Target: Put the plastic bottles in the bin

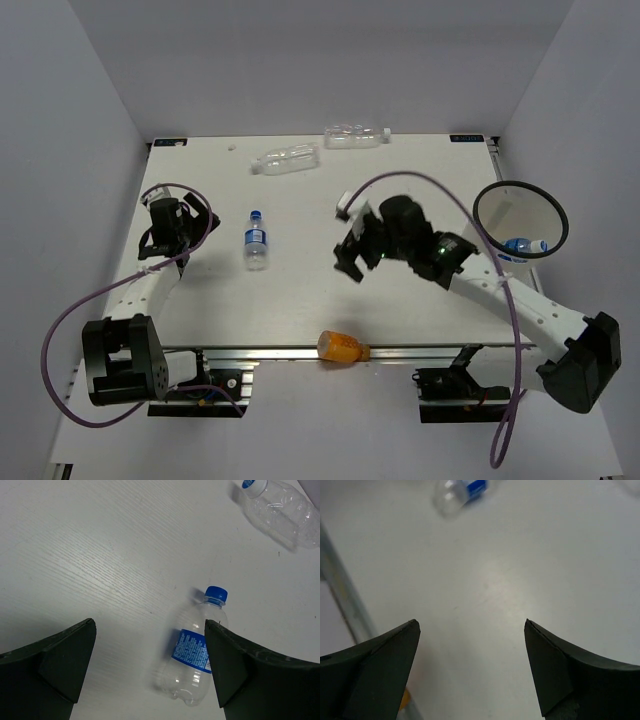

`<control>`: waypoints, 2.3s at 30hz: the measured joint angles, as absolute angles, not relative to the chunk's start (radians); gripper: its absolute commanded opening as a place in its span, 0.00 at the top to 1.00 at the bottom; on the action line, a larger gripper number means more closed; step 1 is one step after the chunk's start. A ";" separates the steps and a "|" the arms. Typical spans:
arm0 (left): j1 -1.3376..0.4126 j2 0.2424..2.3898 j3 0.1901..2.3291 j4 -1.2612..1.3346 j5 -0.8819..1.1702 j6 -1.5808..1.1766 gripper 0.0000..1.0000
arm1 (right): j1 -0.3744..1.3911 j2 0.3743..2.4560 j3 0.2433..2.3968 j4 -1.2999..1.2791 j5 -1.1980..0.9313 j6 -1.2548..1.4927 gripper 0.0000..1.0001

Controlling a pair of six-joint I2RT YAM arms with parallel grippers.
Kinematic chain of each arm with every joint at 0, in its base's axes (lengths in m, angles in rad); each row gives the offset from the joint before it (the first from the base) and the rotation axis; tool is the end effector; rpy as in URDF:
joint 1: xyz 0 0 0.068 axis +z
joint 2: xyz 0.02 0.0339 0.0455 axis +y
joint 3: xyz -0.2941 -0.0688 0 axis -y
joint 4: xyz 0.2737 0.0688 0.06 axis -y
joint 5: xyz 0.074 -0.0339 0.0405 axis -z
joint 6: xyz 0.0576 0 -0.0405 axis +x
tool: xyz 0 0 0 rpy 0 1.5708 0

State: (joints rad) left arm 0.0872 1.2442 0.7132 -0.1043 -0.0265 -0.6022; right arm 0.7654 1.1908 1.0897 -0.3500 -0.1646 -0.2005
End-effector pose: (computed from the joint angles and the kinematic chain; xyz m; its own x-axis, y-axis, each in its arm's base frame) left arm 0.2967 0.0275 0.2271 -0.4258 -0.6056 -0.6722 -0.4241 0.7899 -0.4430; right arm 0.2148 0.2195 0.3617 -0.1508 -0.4173 -0.8962 -0.8366 0.5368 -0.1092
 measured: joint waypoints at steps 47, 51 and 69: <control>0.081 1.246 0.703 -0.039 0.150 -0.598 0.02 | 0.794 1.123 0.863 0.096 0.184 -0.001 0.89; 0.069 1.247 0.699 -0.006 0.217 -0.582 0.02 | 0.662 0.916 0.868 0.202 0.464 0.051 0.98; -0.127 1.457 0.825 -0.106 0.110 -0.461 0.02 | 0.241 0.828 0.891 -0.084 1.122 0.170 0.26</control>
